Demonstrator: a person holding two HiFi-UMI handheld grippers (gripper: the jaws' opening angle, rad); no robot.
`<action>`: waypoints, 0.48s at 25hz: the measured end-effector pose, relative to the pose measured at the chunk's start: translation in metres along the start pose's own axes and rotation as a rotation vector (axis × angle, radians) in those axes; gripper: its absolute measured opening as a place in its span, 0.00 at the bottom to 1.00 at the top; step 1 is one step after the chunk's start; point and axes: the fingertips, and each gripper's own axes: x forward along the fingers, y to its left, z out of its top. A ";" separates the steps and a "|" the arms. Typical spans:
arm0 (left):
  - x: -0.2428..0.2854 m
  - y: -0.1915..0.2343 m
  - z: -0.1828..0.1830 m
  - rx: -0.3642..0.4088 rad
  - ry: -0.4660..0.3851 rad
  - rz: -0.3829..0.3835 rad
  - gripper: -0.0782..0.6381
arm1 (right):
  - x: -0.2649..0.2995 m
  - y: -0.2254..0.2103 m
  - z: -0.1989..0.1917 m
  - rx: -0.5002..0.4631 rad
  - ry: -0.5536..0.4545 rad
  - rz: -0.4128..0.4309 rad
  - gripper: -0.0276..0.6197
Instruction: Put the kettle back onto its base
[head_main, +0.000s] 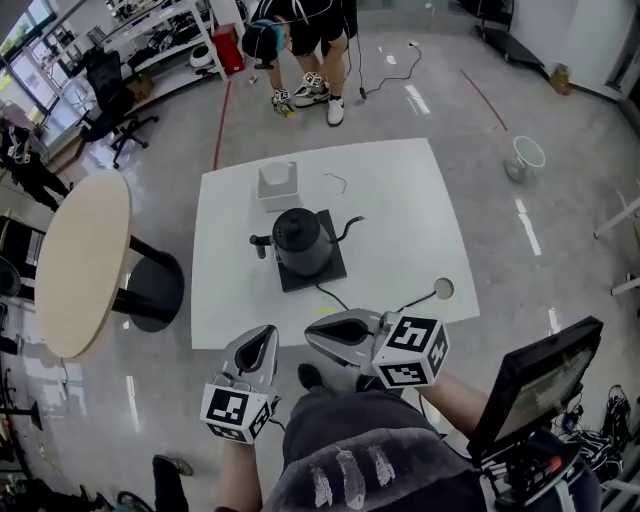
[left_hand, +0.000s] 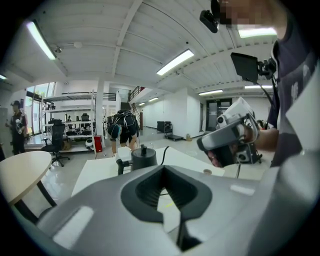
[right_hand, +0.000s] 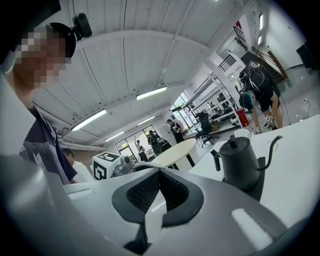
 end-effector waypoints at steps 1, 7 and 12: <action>0.000 0.003 0.002 0.000 -0.006 -0.002 0.11 | 0.003 0.000 0.002 -0.007 0.004 -0.004 0.05; 0.003 0.033 -0.001 -0.024 -0.023 -0.023 0.11 | 0.033 -0.007 0.009 -0.031 0.035 -0.036 0.04; 0.002 0.062 0.001 -0.055 -0.043 -0.033 0.11 | 0.061 -0.008 0.019 -0.042 0.065 -0.039 0.05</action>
